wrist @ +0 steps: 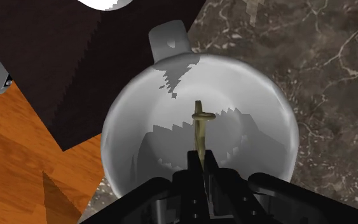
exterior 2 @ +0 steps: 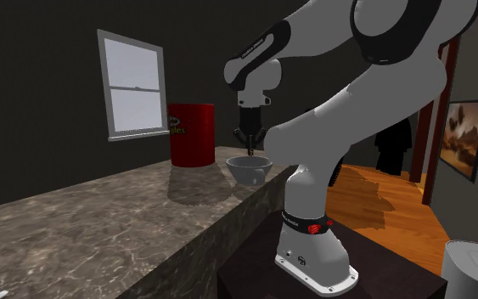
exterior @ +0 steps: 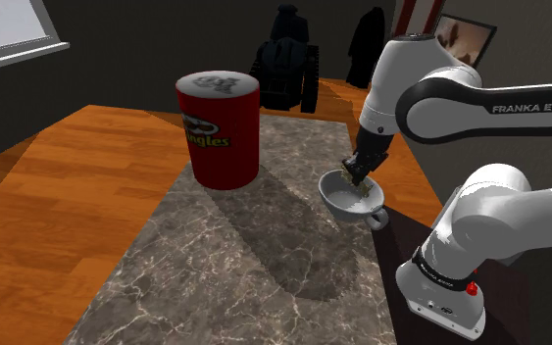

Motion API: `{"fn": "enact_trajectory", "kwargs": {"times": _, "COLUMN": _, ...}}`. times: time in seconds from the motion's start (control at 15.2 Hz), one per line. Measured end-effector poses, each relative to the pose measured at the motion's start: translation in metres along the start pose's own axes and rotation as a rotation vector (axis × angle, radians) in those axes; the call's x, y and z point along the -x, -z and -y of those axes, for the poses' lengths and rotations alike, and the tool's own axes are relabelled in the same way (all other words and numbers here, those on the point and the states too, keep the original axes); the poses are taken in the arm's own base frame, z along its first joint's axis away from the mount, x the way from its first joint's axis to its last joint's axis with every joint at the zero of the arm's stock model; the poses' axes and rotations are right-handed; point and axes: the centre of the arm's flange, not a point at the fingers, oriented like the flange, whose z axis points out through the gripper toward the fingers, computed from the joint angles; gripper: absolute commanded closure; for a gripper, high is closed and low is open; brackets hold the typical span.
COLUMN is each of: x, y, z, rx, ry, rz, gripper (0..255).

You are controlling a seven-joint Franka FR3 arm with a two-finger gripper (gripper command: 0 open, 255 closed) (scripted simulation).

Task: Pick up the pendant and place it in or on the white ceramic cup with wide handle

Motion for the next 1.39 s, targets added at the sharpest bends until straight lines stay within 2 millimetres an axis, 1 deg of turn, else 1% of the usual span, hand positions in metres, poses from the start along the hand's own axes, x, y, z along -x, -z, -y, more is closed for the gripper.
{"fn": "enact_trajectory", "kwargs": {"times": 0.2, "x": 0.000, "y": 0.000, "z": 0.000, "rx": 0.000, "ry": 0.000, "rz": 0.000, "gripper": 255}}
{"fn": "enact_trajectory", "kwargs": {"times": 0.26, "x": 0.000, "y": 0.000, "z": 0.000, "rx": 0.000, "ry": 0.000, "rz": 0.000, "gripper": 0}}
{"fn": "enact_trajectory", "kwargs": {"times": 0.66, "x": 0.000, "y": 0.000, "z": 0.000, "rx": 0.000, "ry": 0.000, "rz": 0.000, "gripper": 0}}
{"fn": "enact_trajectory", "kwargs": {"times": 0.73, "x": 0.000, "y": 0.006, "z": 0.000, "rx": 0.000, "ry": 0.000, "rz": -0.001, "gripper": 0}}
{"fn": "enact_trajectory", "kwargs": {"times": 0.92, "x": 0.000, "y": 0.039, "z": -0.002, "rx": -0.001, "ry": 0.000, "rz": -0.002, "gripper": 0}}
{"fn": "enact_trajectory", "kwargs": {"times": 0.99, "x": -0.001, "y": 0.044, "z": 0.000, "rx": -0.001, "ry": 0.000, "rz": -0.001, "gripper": 0}}
{"fn": "enact_trajectory", "kwargs": {"times": 1.12, "x": 0.000, "y": 0.048, "z": 0.000, "rx": 0.000, "ry": 0.000, "rz": -0.001, "gripper": 0}}
{"fn": "enact_trajectory", "kwargs": {"times": 1.39, "x": 0.000, "y": 0.049, "z": 0.000, "rx": 0.000, "ry": 0.000, "rz": 0.000, "gripper": 0}}
